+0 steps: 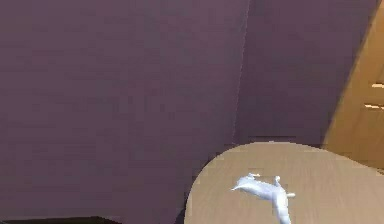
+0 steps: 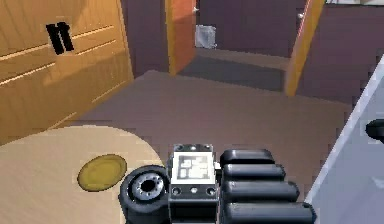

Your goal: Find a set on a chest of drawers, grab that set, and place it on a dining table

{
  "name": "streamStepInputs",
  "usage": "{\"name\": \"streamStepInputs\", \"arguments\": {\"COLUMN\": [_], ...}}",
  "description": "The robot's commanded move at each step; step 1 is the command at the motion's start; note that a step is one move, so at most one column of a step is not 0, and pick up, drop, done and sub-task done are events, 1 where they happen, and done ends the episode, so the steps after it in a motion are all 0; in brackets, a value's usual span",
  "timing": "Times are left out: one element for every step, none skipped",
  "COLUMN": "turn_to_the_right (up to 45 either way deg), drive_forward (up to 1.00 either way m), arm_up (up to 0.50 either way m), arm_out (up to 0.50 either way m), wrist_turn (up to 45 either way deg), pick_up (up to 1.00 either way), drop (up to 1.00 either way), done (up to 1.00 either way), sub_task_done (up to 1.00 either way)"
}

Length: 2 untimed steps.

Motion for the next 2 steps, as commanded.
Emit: {"name": "streamStepInputs", "arguments": {"turn_to_the_right": [-18.0,0.0], "drive_forward": [0.0,0.0], "arm_up": [0.0,0.0], "arm_out": [0.0,0.48], "wrist_turn": [0.0,0.0], "pick_up": [0.0,0.0], "drop": [0.0,0.0], "done": [0.0,0.0], "sub_task_done": [0.0,0.0]}}
